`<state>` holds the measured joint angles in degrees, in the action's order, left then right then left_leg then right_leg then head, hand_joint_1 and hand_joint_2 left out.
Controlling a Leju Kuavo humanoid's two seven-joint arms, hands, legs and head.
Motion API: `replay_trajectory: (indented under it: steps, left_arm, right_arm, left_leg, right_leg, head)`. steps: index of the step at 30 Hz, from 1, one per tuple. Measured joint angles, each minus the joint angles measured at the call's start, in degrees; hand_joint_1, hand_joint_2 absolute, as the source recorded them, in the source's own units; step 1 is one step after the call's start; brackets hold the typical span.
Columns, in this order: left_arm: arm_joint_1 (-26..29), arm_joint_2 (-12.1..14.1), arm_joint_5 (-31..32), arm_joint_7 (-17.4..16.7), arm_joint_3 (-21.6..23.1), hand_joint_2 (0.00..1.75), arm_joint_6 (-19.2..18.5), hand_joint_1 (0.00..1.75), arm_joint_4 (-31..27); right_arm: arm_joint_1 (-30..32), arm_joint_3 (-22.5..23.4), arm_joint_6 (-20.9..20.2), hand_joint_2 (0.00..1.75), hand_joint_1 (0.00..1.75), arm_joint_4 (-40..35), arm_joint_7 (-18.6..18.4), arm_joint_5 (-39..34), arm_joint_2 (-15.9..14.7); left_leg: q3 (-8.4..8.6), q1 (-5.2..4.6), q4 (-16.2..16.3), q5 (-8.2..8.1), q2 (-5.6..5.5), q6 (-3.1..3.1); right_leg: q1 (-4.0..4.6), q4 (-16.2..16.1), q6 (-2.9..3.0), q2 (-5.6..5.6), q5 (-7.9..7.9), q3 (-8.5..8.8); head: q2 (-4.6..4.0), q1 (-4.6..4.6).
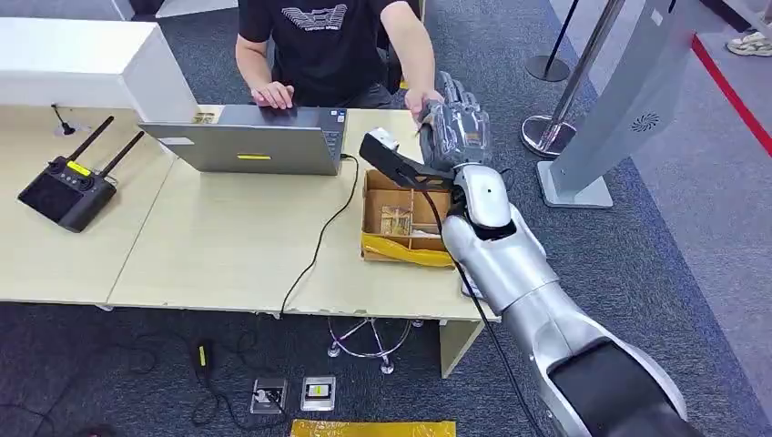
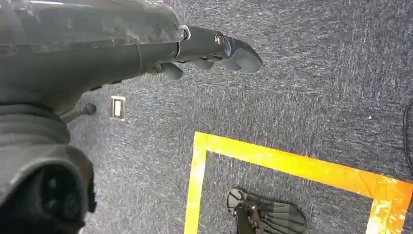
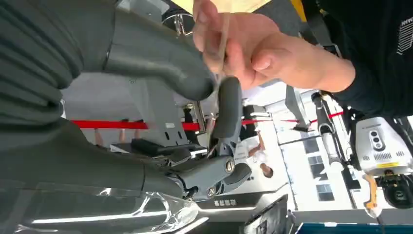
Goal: Pass the card to the sensor for recognition and then transmit it.
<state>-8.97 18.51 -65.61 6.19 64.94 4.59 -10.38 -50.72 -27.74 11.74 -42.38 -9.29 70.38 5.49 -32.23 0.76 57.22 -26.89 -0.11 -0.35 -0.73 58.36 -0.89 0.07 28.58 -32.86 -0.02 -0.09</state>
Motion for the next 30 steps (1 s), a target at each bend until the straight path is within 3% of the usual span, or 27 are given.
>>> replay_trajectory:
  steps: [6, 18, 27, 30]
  left_arm:
    - [0.0, 0.0, 0.0, 0.59, 0.09, 0.0, -0.02, 0.0, 0.0]
    - [-0.01, -0.11, 0.13, 0.66, 1.0, 0.0, -0.31, 0.0, 0.0]
    - [-0.01, -0.11, -0.02, 0.66, 1.11, 0.0, -0.31, 0.0, 0.0]
    - [0.01, -0.11, -0.22, 0.66, 1.27, 0.0, -0.31, 0.0, 0.0]
  right_arm:
    - [0.12, 0.0, -1.29, 0.0, 0.0, -0.02, 0.79, 0.07, -0.02]
    - [0.94, 0.0, 1.86, 0.0, 0.0, 0.44, 1.09, 0.61, -0.17]
    - [1.06, 0.06, 1.95, 0.0, 0.0, 1.46, 1.11, 0.37, -0.3]
    - [0.85, 1.44, 1.6, 0.0, 0.0, 1.88, 1.18, -1.76, -2.0]
  left_leg:
    - [0.01, 0.0, 0.0, 0.0, 0.0, 0.0]
    - [0.0, 0.0, 0.0, 0.0, 0.01, 0.0]
    - [0.01, 0.0, 0.0, 0.0, 0.01, 0.0]
    - [0.01, -0.01, 0.01, 0.0, 0.0, 0.0]
  right_leg:
    - [0.0, 0.0, 0.0, 0.0, 0.0, 0.0]
    - [0.0, -0.01, 0.0, 0.01, 0.0, -0.01]
    - [0.0, 0.0, 0.0, 0.01, 0.0, -0.02]
    - [-0.01, -0.02, 0.0, -0.03, 0.0, -0.02]
  head:
    - [0.0, 0.0]
    - [0.0, 0.0]
    - [0.0, 0.0]
    - [0.0, 0.0]
